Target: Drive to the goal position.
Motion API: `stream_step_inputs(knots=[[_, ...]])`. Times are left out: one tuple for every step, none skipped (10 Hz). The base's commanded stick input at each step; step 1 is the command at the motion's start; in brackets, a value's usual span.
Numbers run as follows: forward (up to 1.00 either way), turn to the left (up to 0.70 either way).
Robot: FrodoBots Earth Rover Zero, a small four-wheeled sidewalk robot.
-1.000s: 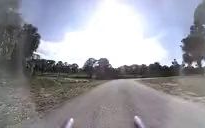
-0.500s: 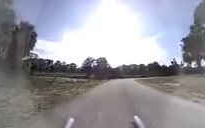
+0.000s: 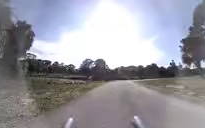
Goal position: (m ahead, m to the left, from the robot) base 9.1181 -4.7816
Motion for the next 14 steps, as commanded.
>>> stream_step_inputs(knots=[[0.7, 0.0], [0.7, 0.0], [0.7, 0.0], [0.7, 0.0], [0.7, 0.0], [0.7, 0.0], [0.7, 0.0], [0.7, 0.0], [0.7, 0.0], [0.7, 0.0], [0.7, 0.0], [0.7, 0.0], [0.7, 0.0], [0.7, 0.0]])
